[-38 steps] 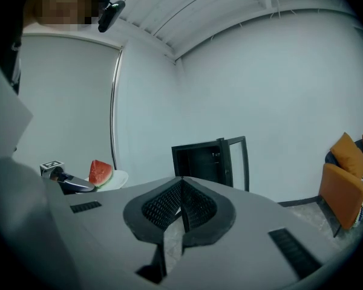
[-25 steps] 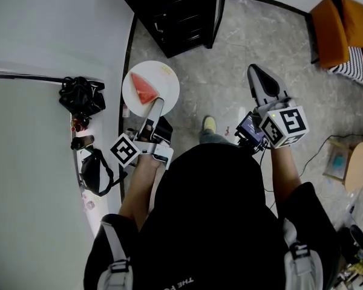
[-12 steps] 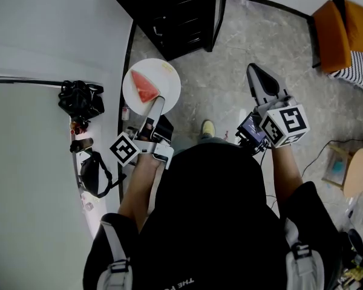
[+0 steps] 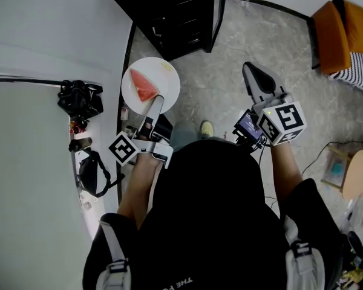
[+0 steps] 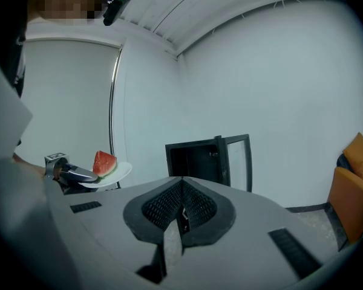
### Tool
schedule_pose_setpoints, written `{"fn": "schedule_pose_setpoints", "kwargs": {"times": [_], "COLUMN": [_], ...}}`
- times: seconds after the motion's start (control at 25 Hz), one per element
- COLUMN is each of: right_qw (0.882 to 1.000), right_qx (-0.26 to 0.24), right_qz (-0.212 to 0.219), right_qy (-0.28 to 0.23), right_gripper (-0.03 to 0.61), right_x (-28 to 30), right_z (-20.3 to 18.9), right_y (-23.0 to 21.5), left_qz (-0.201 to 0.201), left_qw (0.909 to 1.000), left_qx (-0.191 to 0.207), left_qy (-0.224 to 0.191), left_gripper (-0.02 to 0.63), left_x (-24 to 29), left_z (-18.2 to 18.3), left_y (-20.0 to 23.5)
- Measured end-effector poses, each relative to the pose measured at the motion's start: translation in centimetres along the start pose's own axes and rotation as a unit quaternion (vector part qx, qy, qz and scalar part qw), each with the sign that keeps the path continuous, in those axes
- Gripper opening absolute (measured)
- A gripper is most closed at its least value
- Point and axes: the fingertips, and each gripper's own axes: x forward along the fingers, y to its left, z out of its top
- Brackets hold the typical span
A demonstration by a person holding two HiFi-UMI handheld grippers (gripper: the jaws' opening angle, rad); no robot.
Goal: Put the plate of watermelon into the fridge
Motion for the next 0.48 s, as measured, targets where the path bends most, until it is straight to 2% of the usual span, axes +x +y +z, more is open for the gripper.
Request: {"fn": "schedule_pose_setpoints", "kwargs": {"times": [0.48], "right_qw": [1.000], "right_qx": [0.011], "right_qz": [0.011], "right_qy": [-0.001], "right_gripper": [0.014], "right_x": [0.22], "right_z": [-0.68], "right_y": [0.80], "left_qz": [-0.009], "left_qw": [0.9999], "left_qx": [-0.007], "left_qy": [-0.009], "left_gripper": [0.046], "left_x": [-0.23], "left_z": [0.08], "left_y": [-0.38]}}
